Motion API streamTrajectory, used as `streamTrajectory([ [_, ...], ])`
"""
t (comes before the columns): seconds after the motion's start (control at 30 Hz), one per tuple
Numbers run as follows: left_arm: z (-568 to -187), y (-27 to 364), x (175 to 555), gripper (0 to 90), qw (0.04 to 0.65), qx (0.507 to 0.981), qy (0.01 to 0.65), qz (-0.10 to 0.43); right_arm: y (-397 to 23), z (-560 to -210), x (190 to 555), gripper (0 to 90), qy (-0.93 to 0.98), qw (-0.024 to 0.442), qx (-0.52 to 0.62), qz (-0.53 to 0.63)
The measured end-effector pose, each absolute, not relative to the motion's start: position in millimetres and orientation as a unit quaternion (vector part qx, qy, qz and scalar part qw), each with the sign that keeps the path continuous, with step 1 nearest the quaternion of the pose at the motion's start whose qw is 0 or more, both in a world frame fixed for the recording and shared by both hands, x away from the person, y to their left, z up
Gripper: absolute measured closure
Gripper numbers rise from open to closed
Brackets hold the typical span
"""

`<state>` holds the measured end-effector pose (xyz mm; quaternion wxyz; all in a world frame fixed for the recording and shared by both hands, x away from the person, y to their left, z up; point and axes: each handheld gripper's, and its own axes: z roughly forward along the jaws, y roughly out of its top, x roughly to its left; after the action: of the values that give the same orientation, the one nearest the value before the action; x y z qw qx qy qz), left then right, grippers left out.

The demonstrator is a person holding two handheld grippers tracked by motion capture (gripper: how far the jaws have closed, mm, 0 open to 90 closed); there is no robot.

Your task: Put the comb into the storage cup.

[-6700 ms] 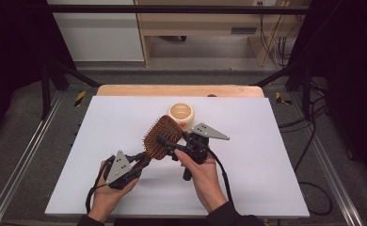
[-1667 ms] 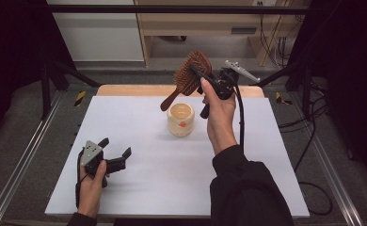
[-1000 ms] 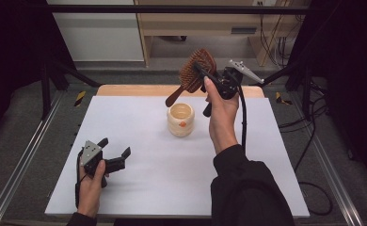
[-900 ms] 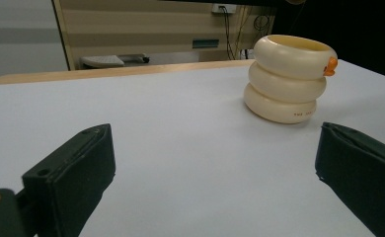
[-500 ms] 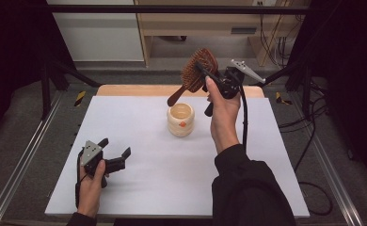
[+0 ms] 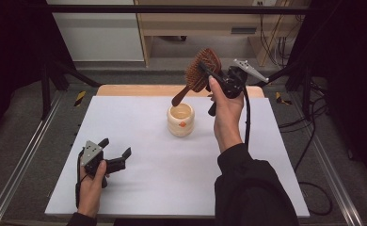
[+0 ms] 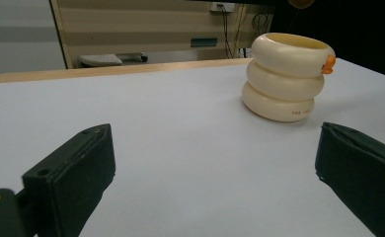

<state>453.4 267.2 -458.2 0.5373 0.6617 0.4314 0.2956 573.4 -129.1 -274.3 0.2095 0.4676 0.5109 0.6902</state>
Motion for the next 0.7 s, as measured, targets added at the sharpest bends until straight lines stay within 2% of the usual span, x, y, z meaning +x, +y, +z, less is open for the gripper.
streamTrajectory([
  [0.7, -458.2, 267.6, 453.3, 2.1, 0.537, 0.662, 0.432, 0.296, -134.7, -274.7, 573.4, 51.2, 0.513, 0.216, 0.47, 0.685],
])
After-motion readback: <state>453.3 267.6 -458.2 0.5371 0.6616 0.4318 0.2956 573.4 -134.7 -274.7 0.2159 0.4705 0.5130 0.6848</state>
